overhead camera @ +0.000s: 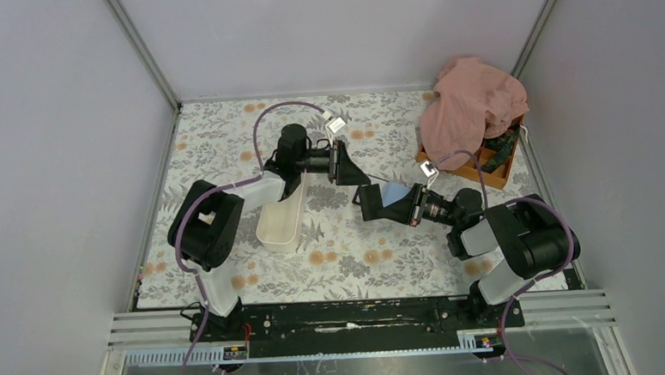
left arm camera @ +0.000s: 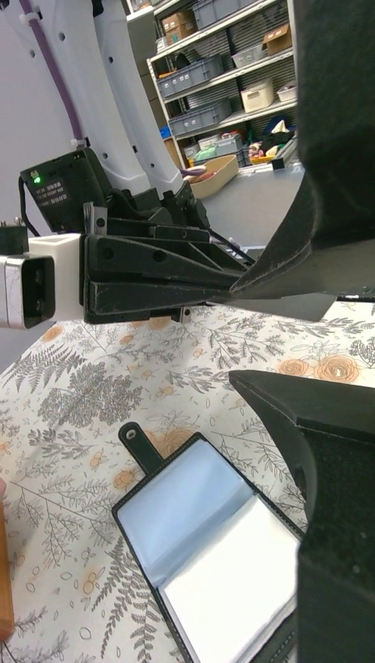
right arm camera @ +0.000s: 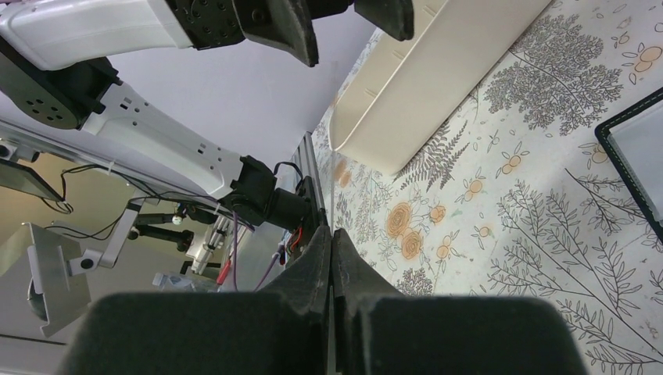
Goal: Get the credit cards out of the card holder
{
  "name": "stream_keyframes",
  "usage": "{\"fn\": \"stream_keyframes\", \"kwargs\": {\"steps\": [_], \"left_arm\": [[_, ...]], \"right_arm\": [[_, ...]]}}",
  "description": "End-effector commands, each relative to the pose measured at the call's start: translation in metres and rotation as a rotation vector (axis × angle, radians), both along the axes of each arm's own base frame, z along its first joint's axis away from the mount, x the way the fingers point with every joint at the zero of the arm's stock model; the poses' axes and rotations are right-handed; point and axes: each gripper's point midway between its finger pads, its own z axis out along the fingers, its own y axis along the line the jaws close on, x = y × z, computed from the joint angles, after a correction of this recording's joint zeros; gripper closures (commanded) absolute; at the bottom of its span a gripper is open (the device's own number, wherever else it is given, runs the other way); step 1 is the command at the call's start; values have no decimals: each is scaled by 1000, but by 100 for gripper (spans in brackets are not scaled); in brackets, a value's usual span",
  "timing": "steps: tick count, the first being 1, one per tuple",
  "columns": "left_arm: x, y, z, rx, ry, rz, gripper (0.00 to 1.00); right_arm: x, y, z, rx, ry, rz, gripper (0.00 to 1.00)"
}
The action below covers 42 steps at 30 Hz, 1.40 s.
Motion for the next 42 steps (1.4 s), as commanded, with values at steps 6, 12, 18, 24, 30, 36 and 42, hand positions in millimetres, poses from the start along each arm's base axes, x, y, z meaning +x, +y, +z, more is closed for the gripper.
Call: {"fn": "stream_keyframes", "kwargs": {"steps": [6, 12, 18, 24, 30, 36, 42], "left_arm": [[-18, 3, 15, -76, -45, -87, 60], [-21, 6, -3, -23, -33, -97, 69], [-20, 9, -16, 28, -32, -78, 84], [-15, 9, -15, 36, -32, -38, 100], [-8, 10, -9, 39, -30, 19, 100], [22, 24, -17, 189, -62, 227, 100], [70, 83, -14, 450, -106, 688, 100]], "right_arm": [[1, 5, 19, 29, -129, 35, 100], [0, 4, 21, 30, -137, 35, 100], [1, 5, 19, 28, -130, 35, 100], [2, 5, 19, 28, -129, 34, 100], [9, -1, 17, 27, -131, -55, 50], [24, -20, 12, 18, -108, -185, 27], [34, -27, -1, -41, -76, -236, 27]]}}
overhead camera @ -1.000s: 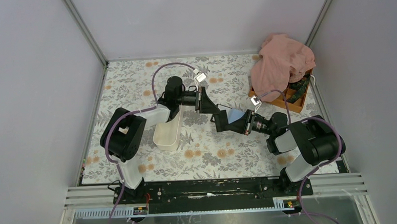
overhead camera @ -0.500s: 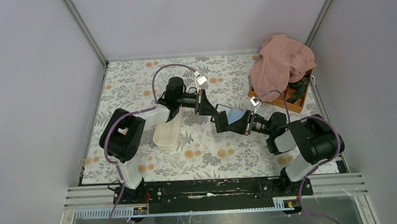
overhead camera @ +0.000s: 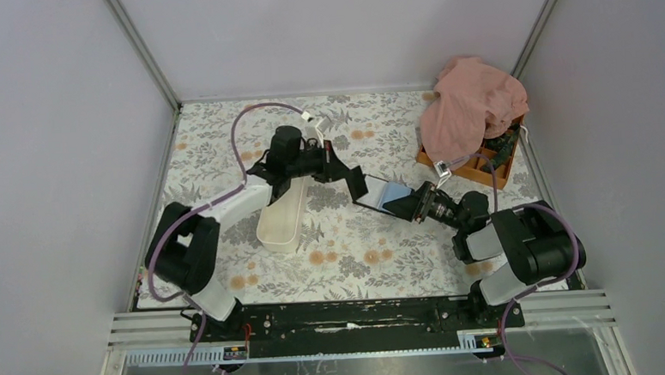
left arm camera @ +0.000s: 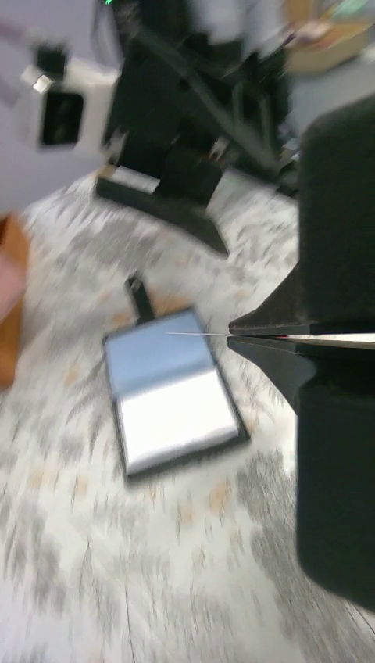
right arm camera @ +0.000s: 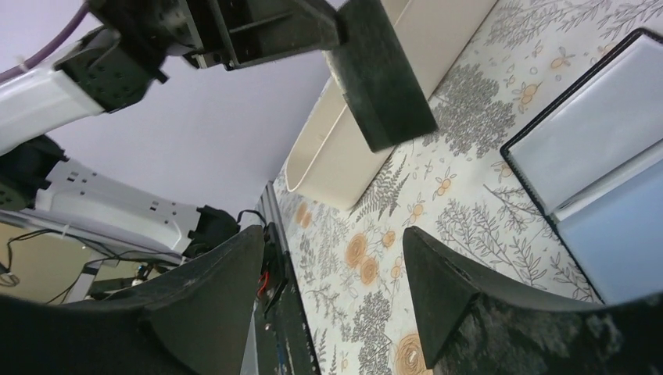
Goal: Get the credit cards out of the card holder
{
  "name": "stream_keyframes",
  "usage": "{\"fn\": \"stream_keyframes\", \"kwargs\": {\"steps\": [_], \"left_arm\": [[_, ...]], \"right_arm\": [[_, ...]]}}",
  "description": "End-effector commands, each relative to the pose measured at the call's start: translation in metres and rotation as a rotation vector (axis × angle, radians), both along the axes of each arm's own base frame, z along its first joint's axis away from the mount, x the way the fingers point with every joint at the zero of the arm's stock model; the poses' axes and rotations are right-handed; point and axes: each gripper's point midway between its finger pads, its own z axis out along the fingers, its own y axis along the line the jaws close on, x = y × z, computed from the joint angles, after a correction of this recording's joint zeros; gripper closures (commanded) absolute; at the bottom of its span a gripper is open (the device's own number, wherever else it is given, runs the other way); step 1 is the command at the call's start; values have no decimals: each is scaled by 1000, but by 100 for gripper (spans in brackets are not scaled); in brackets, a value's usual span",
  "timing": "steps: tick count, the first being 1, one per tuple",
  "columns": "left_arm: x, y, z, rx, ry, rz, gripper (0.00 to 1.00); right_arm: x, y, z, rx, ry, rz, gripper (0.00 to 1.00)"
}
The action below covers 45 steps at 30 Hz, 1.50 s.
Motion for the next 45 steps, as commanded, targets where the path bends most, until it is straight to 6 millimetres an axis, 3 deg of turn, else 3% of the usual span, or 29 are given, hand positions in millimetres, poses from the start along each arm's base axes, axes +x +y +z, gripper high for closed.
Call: {"fn": "stream_keyframes", "kwargs": {"steps": [1, 8, 14, 19, 24, 34, 45], "left_arm": [[48, 62, 13, 253, -117, 410, 100], [60, 125, 52, 354, -286, 715, 100], [72, 169, 48, 530, -352, 888, 100], [82, 185, 43, 590, -430, 970, 100], [93, 189, 43, 588, -539, 995, 100], [125, 181, 12, 662, -592, 952, 100], [141, 188, -4, 632, -646, 872, 100]], "right_arm": [[10, -5, 7, -37, -78, -52, 27], [12, -5, 2, -53, -60, -52, 28], [11, -1, 1, -15, -40, -21, 28], [10, 3, 4, 26, -27, 15, 28], [11, 3, -1, 32, -2, 18, 30], [10, 4, -2, 28, -3, 23, 32], [10, 4, -5, 26, 4, 30, 33]]}}
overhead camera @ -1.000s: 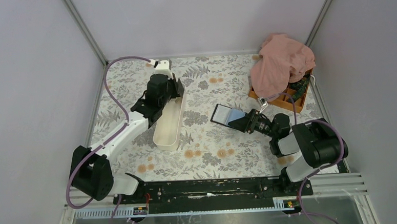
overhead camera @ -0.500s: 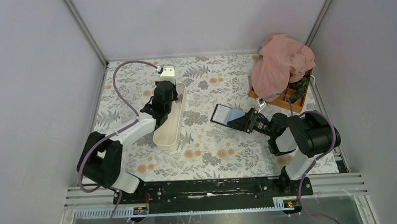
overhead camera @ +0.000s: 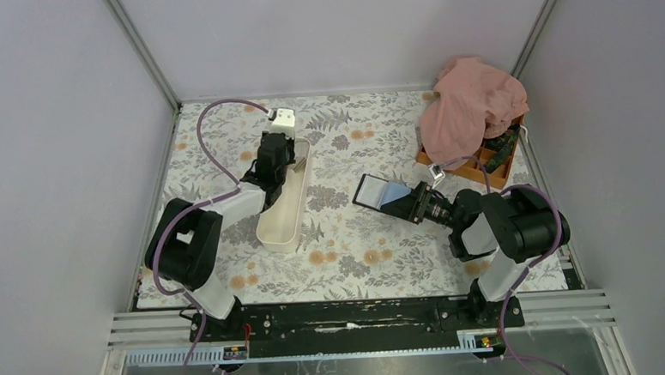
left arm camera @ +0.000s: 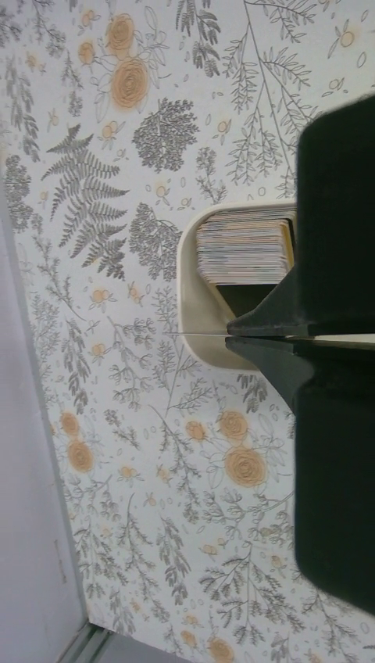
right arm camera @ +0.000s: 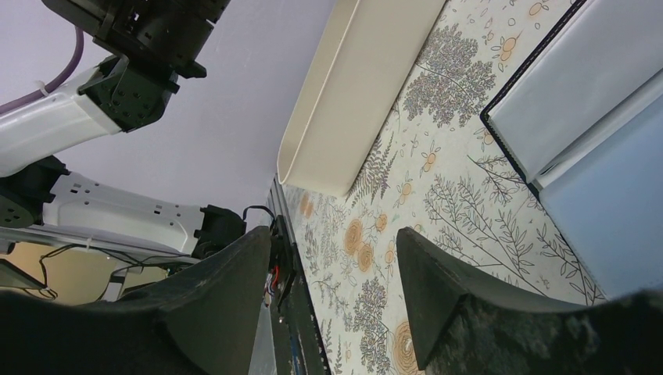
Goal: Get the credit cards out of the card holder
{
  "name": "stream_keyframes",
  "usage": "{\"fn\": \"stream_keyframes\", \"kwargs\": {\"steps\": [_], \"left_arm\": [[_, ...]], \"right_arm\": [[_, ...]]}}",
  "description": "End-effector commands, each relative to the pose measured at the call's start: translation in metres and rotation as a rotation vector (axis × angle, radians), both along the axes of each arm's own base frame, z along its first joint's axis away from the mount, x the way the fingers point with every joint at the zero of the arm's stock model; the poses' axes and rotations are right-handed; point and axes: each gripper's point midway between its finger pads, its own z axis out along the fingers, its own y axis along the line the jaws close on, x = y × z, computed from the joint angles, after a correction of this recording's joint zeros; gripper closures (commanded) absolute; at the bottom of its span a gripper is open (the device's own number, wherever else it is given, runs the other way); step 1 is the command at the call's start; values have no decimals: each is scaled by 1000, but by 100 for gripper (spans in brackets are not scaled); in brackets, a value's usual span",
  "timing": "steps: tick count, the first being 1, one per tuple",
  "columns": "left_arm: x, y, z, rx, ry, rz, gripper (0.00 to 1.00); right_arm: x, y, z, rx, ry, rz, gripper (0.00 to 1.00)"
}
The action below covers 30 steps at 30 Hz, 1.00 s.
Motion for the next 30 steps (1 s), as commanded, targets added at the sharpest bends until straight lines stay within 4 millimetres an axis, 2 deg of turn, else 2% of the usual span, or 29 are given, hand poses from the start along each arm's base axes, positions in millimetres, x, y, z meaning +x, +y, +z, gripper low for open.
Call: {"fn": "stream_keyframes", "kwargs": {"steps": [1, 11, 20, 22, 24, 30], "left_arm": [[15, -2, 14, -22, -92, -67, 100], [28, -2, -15, -3, -37, -88, 100], [36, 3, -22, 0, -4, -83, 100], [36, 2, -24, 2, 8, -89, 92], [35, 3, -24, 2, 13, -85, 72], [34, 6, -25, 2, 24, -70, 64]], "right_arm": [[5, 2, 21, 26, -123, 19, 33], [5, 3, 18, 23, -114, 25, 36], [4, 3, 17, 23, -110, 29, 36], [4, 3, 17, 23, -110, 28, 36], [4, 3, 17, 22, -111, 28, 36], [4, 3, 17, 23, -112, 29, 36]]}}
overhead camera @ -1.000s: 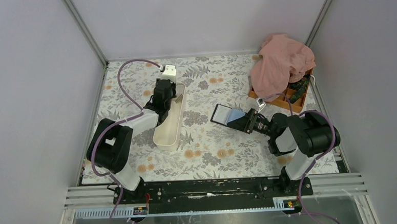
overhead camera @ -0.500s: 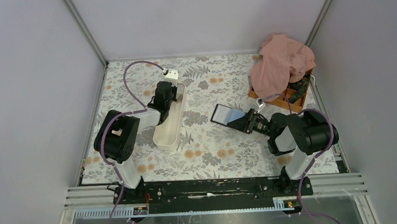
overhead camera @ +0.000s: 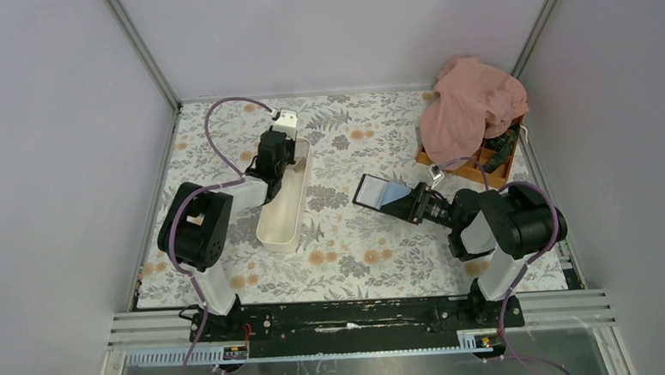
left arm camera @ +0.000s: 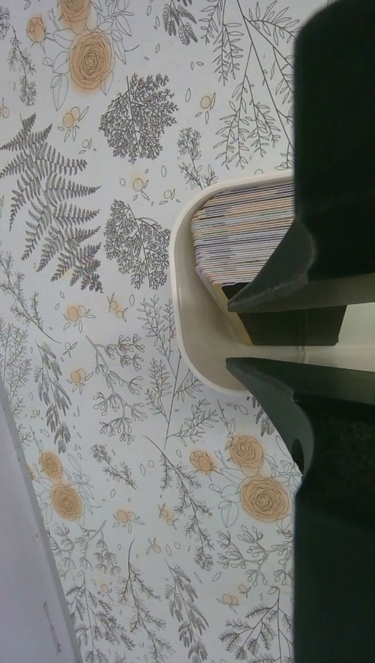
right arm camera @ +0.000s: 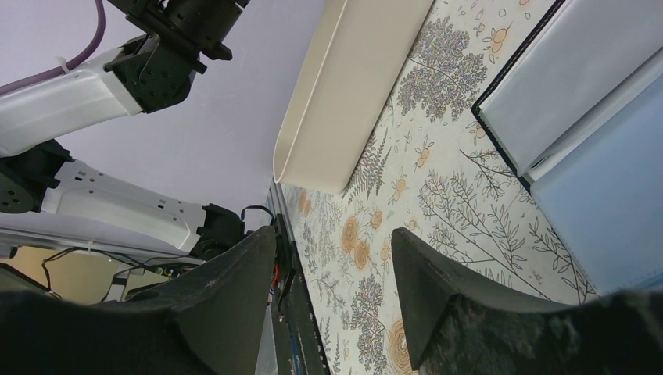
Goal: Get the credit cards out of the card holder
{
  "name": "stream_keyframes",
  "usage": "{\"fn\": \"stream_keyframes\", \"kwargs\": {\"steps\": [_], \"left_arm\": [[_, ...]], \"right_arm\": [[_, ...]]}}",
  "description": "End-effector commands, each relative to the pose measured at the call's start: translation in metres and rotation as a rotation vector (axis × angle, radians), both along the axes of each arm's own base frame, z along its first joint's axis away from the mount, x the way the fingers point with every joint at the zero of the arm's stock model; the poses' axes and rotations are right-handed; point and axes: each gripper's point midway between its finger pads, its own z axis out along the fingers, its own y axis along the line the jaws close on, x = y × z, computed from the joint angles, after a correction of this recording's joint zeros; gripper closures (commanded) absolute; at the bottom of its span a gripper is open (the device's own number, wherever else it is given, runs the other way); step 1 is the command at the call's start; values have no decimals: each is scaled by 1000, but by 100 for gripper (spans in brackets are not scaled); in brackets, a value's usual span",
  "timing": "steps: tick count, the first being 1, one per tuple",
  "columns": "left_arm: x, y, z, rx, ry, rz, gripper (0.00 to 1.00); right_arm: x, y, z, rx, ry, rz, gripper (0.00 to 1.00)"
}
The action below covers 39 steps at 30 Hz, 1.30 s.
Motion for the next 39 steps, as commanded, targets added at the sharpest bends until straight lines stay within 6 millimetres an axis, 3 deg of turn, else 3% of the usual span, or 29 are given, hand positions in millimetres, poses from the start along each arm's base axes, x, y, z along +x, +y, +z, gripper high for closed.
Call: {"fn": "stream_keyframes", "kwargs": {"steps": [1, 8, 13, 16, 19, 22, 24, 26, 27, 29, 31, 34, 39], "left_arm": [[8, 3, 12, -5, -27, 15, 63], [1, 1, 35, -43, -70, 13, 61], [-21, -18, 76, -97, -177, -33, 61], [-42, -48, 97, -140, -214, -102, 61], [-68, -92, 108, -204, -202, -204, 61], [-97, -142, 109, -207, -190, -316, 67], [-115, -175, 104, -204, -175, -381, 77], [-117, -192, 92, -238, -133, -408, 95], [-116, -200, 86, -257, -110, -422, 100], [-115, -214, 68, -272, -45, -454, 100], [-113, -224, 49, -280, 16, -464, 100], [-110, -238, 24, -280, 87, -488, 100], [-89, -251, -14, -260, 146, -476, 100]], "right_arm": [[3, 2, 24, 27, -138, 26, 37], [2, 2, 25, 27, -143, 29, 37], [4, 2, 24, 26, -139, 18, 36], [7, -1, 25, 23, -140, -16, 36], [14, -5, 19, -21, -137, -67, 43], [22, -15, 1, -140, -90, -139, 71], [30, -29, -12, -252, -68, -217, 93], [37, -50, -27, -388, -18, -319, 100], [39, -62, -35, -465, 15, -370, 100], [43, -83, -41, -569, 60, -454, 100], [42, -93, -46, -620, 92, -492, 92], [38, -93, -50, -624, 111, -485, 82], [37, -90, -56, -621, 122, -465, 81]]}}
